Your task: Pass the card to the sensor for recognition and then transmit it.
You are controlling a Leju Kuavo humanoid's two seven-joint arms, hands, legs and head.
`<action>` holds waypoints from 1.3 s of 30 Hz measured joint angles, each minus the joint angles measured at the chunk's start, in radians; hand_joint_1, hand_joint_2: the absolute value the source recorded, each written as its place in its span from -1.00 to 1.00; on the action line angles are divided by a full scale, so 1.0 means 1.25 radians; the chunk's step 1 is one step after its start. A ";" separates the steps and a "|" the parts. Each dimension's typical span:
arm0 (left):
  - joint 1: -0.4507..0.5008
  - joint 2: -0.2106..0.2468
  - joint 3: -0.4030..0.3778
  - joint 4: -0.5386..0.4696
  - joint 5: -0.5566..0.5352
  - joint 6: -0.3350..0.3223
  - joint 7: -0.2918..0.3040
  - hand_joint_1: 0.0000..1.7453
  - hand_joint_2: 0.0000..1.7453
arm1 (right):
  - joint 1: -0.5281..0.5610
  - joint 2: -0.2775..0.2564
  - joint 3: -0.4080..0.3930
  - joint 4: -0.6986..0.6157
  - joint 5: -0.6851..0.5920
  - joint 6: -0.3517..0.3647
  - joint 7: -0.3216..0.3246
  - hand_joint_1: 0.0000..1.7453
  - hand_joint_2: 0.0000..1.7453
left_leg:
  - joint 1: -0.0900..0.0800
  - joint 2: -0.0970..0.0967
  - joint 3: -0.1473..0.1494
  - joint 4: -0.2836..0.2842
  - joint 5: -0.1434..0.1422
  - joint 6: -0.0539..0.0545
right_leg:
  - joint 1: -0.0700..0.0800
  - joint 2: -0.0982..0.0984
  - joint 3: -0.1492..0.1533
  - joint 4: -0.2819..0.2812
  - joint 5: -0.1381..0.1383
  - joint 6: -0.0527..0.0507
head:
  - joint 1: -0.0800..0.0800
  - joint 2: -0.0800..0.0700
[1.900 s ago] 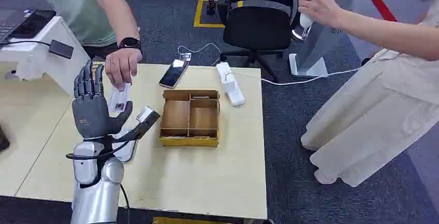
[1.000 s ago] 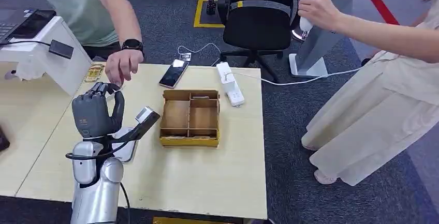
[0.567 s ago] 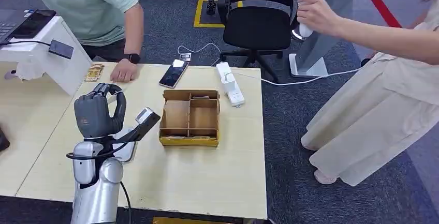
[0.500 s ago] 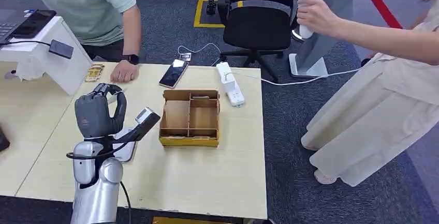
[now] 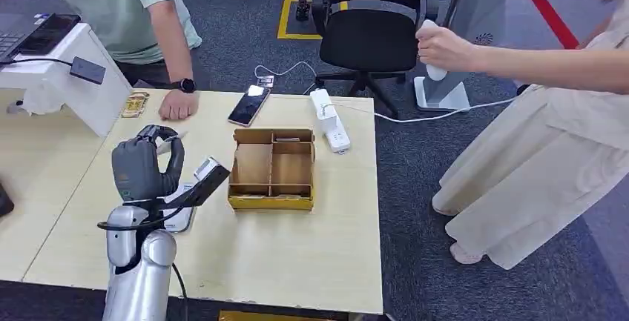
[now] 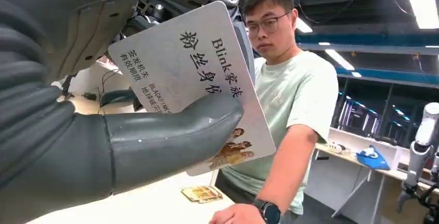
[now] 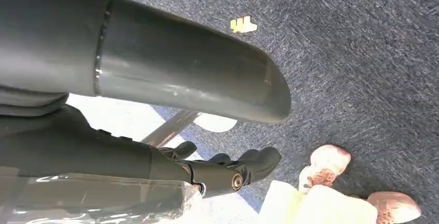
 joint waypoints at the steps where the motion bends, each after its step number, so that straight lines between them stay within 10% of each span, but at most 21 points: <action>1: 0.000 0.000 0.000 0.000 0.002 -0.004 0.000 1.00 1.00 | 0.000 0.000 0.000 0.000 0.000 0.000 0.000 -1.00 -1.00 | 0.000 0.000 0.000 0.000 0.000 0.000 | 0.000 0.000 0.000 0.000 0.000 0.000 | 0.000 0.000; 13: 0.032 0.013 0.009 0.066 0.065 -0.123 0.004 1.00 1.00 | 0.003 -0.001 -0.001 0.004 0.000 -0.019 -0.008 -1.00 -1.00 | 0.000 0.000 0.000 0.000 0.000 0.000 | 0.000 0.000 0.000 0.000 0.000 0.000 | 0.000 0.000; 24: 0.059 0.026 0.013 0.113 0.070 -0.122 0.005 1.00 1.00 | 0.003 -0.004 -0.004 0.008 0.000 -0.025 -0.012 -1.00 -1.00 | 0.000 0.000 0.000 0.000 0.000 0.000 | 0.000 0.000 0.000 0.000 0.000 0.000 | 0.000 0.000; 30: 0.062 0.028 0.043 0.113 -0.050 0.058 0.005 1.00 1.00 | 0.004 -0.005 -0.003 0.008 0.000 -0.014 0.003 -1.00 -1.00 | 0.000 0.000 0.000 0.000 0.000 0.000 | 0.000 0.000 0.000 0.000 0.000 0.000 | 0.000 0.000; 39: 0.059 0.027 0.069 0.092 -0.173 0.172 0.023 1.00 1.00 | 0.004 -0.005 0.000 0.000 0.000 -0.005 0.005 -1.00 -1.00 | 0.000 0.000 0.000 0.000 0.000 0.000 | 0.000 0.000 0.000 0.000 0.000 0.000 | 0.000 0.000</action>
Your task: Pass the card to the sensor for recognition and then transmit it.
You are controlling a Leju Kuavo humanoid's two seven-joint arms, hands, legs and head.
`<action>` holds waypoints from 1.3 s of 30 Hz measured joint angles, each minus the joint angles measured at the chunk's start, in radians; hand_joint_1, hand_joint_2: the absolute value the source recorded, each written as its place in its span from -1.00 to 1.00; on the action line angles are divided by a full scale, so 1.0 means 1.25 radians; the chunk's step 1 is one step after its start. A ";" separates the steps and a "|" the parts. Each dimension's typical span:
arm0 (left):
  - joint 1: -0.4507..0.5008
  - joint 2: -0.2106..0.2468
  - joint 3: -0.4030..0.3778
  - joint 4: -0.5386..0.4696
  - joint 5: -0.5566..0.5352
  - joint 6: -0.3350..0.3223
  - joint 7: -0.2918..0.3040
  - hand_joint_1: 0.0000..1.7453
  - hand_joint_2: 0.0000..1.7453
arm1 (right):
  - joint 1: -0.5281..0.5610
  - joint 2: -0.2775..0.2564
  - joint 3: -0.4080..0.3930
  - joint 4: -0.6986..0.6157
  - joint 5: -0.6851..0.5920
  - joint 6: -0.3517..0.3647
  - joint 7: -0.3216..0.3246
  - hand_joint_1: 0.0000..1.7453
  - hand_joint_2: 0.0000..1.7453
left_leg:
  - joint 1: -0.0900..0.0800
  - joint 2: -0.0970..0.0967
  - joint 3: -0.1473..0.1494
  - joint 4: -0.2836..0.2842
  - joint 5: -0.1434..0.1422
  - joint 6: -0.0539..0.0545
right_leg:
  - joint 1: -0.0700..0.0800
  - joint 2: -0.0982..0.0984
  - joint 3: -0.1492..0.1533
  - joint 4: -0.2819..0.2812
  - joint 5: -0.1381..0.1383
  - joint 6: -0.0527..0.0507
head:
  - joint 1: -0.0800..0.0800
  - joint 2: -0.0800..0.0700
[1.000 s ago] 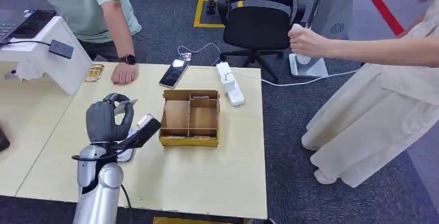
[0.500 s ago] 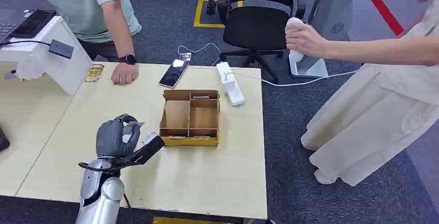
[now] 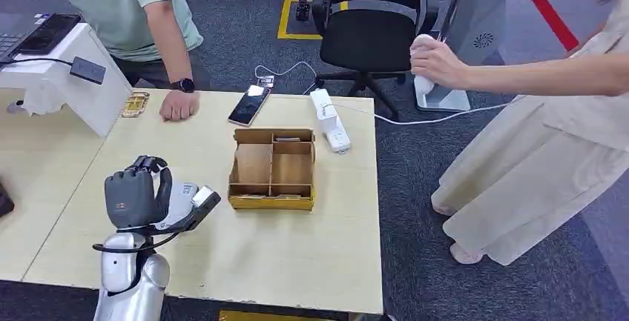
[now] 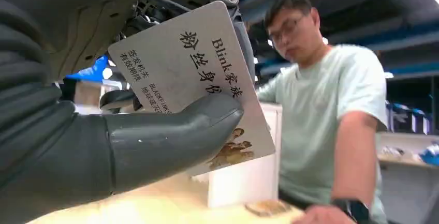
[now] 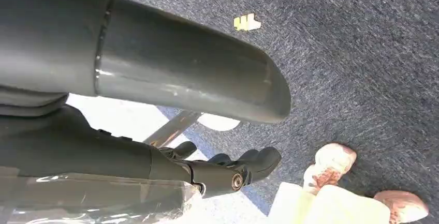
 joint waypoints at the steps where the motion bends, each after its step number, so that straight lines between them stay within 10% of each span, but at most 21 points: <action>1: 0.000 0.000 0.000 -0.002 -0.019 0.010 0.006 1.00 1.00 | 0.000 0.000 0.000 -0.001 0.000 0.001 0.000 -1.00 -1.00 | 0.000 0.000 0.000 0.000 0.000 0.000 | 0.000 0.000 0.000 0.000 0.000 0.000 | 0.000 0.000; 39: 0.032 0.008 -0.043 0.098 0.013 -0.080 0.013 1.00 1.00 | 0.009 0.000 -0.002 -0.009 0.000 -0.004 0.000 -1.00 -1.00 | 0.000 0.000 0.000 0.000 0.000 0.000 | 0.000 0.000 0.000 0.000 0.000 0.000 | 0.000 0.000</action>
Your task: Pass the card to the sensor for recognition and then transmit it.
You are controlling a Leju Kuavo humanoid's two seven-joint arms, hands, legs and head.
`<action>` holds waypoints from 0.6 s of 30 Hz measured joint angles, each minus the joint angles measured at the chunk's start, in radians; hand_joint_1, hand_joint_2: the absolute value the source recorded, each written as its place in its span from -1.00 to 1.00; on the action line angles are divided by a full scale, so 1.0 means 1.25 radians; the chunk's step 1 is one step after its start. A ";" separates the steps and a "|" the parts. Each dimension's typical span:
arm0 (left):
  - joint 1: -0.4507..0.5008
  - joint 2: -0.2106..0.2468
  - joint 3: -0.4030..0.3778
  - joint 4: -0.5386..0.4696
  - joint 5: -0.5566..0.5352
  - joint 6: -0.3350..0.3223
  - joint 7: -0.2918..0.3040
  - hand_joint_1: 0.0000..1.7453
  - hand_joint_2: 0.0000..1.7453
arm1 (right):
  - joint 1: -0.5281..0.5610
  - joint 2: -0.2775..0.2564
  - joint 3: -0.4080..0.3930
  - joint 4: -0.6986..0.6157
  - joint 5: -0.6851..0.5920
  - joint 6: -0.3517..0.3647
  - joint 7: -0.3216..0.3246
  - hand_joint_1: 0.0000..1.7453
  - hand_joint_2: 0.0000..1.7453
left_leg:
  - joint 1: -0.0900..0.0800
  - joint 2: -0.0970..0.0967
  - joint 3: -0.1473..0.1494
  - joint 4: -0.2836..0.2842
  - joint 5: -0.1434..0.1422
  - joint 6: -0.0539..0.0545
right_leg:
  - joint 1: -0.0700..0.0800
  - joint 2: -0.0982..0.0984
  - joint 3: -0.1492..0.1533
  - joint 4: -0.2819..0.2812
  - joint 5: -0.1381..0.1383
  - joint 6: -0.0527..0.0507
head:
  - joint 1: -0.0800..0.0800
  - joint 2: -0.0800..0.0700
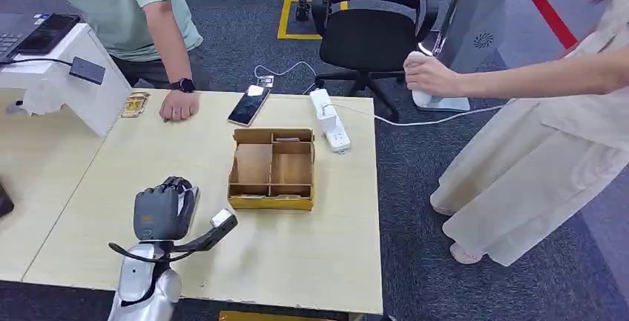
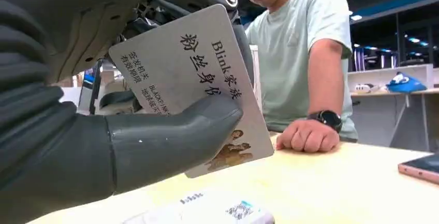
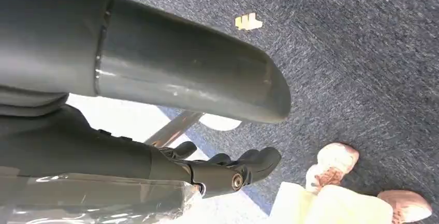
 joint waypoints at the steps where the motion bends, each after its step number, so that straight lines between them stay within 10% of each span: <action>1: 0.000 0.000 0.000 0.003 -0.007 0.002 0.007 1.00 1.00 | 0.000 0.000 0.000 0.000 0.000 0.000 0.001 -1.00 -1.00 | 0.000 0.000 0.000 0.000 0.000 0.000 | 0.000 0.000 0.000 0.000 0.000 0.000 | 0.000 0.000; 18: 0.001 0.019 0.000 0.012 -0.071 0.024 0.059 1.00 1.00 | 0.004 0.000 -0.005 0.000 0.000 0.000 0.008 -1.00 -1.00 | 0.000 0.000 0.000 0.000 0.000 0.000 | 0.000 0.000 0.000 0.000 0.000 0.000 | 0.000 0.000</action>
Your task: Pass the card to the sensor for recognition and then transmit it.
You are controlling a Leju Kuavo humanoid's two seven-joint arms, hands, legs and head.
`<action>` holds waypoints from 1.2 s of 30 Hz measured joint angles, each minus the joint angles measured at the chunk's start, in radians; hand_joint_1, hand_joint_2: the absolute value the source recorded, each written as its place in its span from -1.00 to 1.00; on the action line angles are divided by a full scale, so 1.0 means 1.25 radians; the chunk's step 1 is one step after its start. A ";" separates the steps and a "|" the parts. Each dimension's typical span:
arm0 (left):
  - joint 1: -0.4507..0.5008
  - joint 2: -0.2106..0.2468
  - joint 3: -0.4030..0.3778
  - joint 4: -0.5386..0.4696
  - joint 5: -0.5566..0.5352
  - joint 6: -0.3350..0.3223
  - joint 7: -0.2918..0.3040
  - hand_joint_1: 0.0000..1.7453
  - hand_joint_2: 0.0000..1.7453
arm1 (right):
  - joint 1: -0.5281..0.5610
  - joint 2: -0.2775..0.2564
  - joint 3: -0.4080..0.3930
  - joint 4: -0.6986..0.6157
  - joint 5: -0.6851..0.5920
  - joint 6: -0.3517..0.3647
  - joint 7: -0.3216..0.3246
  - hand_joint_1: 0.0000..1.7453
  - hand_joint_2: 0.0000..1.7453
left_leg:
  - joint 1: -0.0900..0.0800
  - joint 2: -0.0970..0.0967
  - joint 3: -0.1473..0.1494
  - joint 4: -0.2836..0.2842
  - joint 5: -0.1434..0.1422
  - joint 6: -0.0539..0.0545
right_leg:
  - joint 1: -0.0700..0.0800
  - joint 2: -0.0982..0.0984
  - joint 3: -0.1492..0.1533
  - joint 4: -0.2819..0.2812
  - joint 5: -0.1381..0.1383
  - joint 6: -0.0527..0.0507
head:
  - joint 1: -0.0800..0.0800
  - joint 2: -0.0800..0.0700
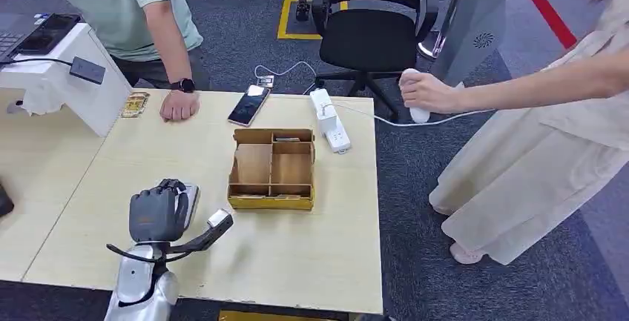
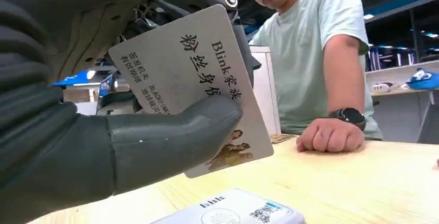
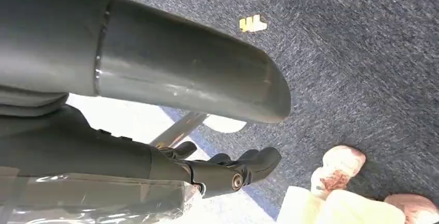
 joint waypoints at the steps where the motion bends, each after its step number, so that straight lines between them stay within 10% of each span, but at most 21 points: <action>1: 0.000 0.001 0.000 0.001 0.000 0.001 0.000 1.00 1.00 | 0.000 0.000 -0.001 -0.001 0.000 0.000 0.000 -1.00 -1.00 | 0.000 0.000 0.000 0.000 0.000 0.000 | 0.000 0.000 0.000 0.000 0.000 0.000 | 0.000 0.000; 36: 0.065 0.006 0.089 -0.003 0.040 0.002 -0.019 1.00 1.00 | 0.018 0.000 -0.034 -0.024 0.000 -0.003 -0.001 -1.00 -1.00 | 0.000 0.000 0.000 0.000 0.000 0.000 | 0.000 0.000 0.000 0.000 0.000 0.000 | 0.000 0.000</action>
